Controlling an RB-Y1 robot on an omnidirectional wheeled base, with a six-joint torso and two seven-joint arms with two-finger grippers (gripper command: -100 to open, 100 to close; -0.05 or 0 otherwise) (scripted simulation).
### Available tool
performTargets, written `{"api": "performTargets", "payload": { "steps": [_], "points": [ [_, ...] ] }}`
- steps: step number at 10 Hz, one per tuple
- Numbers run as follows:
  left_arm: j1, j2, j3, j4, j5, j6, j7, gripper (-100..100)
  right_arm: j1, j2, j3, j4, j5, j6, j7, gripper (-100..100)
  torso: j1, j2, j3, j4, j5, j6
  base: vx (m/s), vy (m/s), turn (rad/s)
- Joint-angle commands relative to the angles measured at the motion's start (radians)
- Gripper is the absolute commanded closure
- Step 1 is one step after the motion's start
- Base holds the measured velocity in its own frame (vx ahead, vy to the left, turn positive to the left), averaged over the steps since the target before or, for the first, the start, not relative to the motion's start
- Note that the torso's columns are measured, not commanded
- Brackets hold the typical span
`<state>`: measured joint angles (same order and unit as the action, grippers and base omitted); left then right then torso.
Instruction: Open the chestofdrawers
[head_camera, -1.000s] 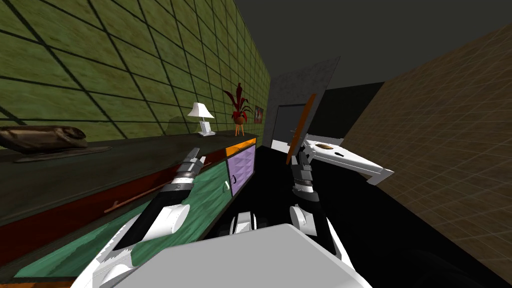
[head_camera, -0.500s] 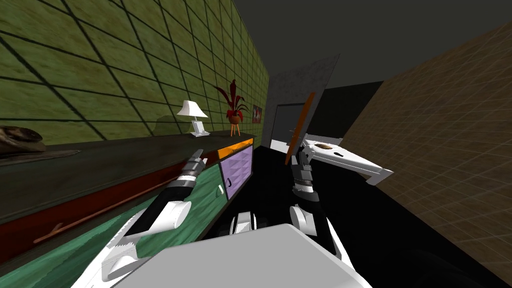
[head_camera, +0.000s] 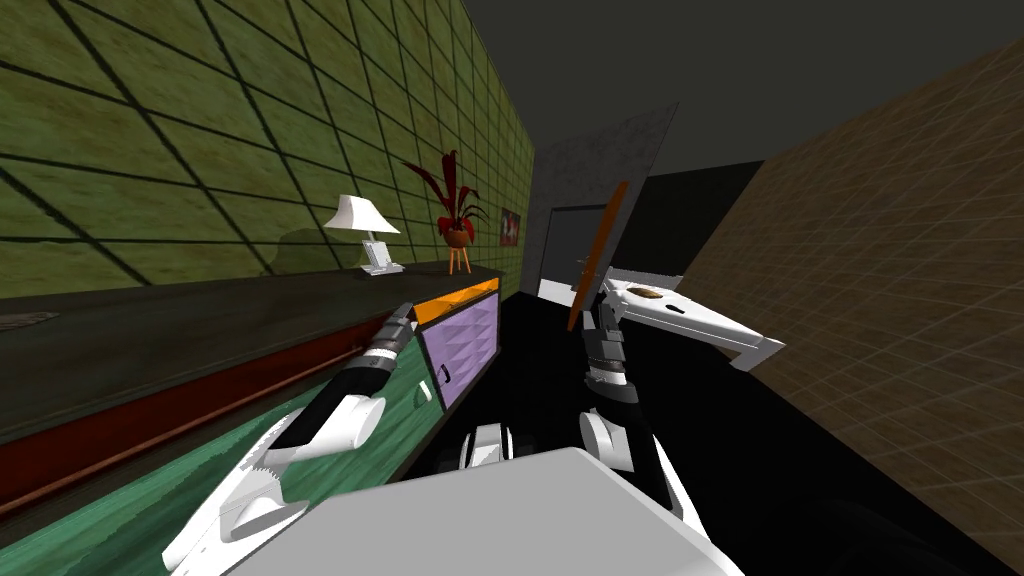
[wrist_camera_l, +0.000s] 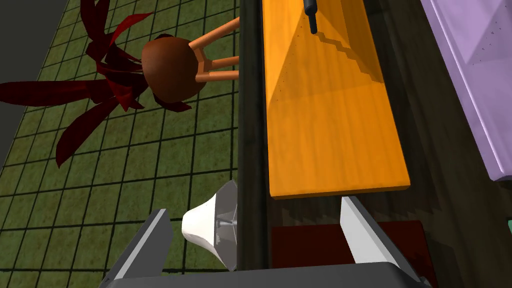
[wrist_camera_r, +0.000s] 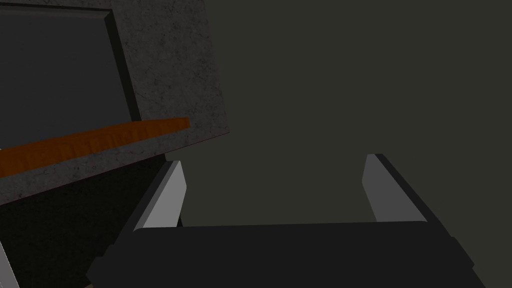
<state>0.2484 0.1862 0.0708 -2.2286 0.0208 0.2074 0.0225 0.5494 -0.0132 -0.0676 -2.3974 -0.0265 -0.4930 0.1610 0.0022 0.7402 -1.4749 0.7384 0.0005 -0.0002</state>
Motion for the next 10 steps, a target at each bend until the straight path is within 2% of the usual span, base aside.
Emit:
{"api": "performTargets", "payload": {
  "steps": [1,5,10],
  "points": [
    [-0.024,0.005,-0.002,0.018,-0.004,0.075,-0.004,-100,0.000,0.000,0.000,0.000,0.000,0.000,0.000,0,0.001,0.001,0.001,0.001,0.000,0.000,0.052,-0.085,-0.028],
    [-0.056,0.023,-0.002,0.041,-0.004,0.188,-0.007,-100,0.000,0.000,0.000,0.000,0.000,0.000,0.000,0,-0.002,-0.004,-0.002,-0.001,-0.001,0.000,0.087,-0.111,-0.023],
    [-0.082,0.049,-0.001,0.057,-0.005,0.280,-0.010,-100,0.000,0.000,0.000,0.000,0.000,0.000,0.000,0,-0.001,-0.001,0.000,0.000,0.000,0.000,0.056,-0.069,-0.015]
  ]
}}
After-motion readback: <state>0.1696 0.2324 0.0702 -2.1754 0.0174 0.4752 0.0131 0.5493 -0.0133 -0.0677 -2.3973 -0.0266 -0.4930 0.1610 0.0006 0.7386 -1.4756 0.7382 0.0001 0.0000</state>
